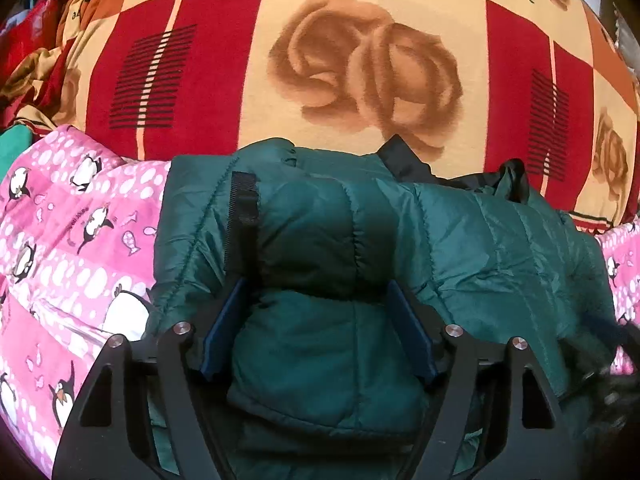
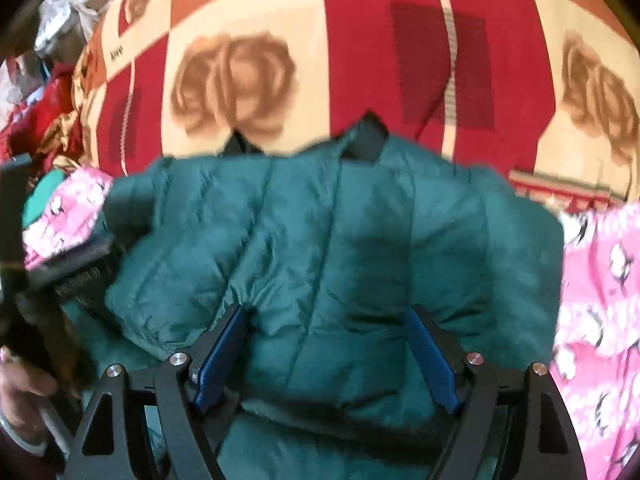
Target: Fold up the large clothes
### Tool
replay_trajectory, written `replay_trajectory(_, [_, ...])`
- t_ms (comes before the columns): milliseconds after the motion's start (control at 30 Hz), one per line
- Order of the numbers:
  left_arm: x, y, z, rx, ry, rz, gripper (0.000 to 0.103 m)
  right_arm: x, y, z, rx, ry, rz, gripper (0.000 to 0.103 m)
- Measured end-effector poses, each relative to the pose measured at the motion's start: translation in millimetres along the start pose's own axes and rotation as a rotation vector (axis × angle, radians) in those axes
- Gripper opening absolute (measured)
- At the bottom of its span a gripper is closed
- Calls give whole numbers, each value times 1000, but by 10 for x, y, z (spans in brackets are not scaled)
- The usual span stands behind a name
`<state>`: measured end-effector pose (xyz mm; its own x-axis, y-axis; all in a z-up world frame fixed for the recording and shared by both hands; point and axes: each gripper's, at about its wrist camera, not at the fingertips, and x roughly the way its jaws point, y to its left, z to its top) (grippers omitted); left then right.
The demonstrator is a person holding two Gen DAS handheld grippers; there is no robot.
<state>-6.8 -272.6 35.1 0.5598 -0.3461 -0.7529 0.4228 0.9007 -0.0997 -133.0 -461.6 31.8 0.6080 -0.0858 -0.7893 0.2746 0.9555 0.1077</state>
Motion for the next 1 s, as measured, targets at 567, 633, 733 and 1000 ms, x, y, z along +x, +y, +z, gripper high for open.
replay_trajectory(567, [-1,-4,-35,0,-14,-4,78,-318,-638,28,105,-86,-71,81])
replay_trajectory(633, [1,-4,-40,-1,-16,-4,79,-244,-761,10,123,-66,-95,81])
replay_trajectory(733, [17,-18,-39,4,-16,0,80,-51,-814,-55,115,-22,-118,81])
replay_trajectory(1000, [-21,-37,-31,16,-21,23,81,-40,-822,-89,106,-18,-128,82])
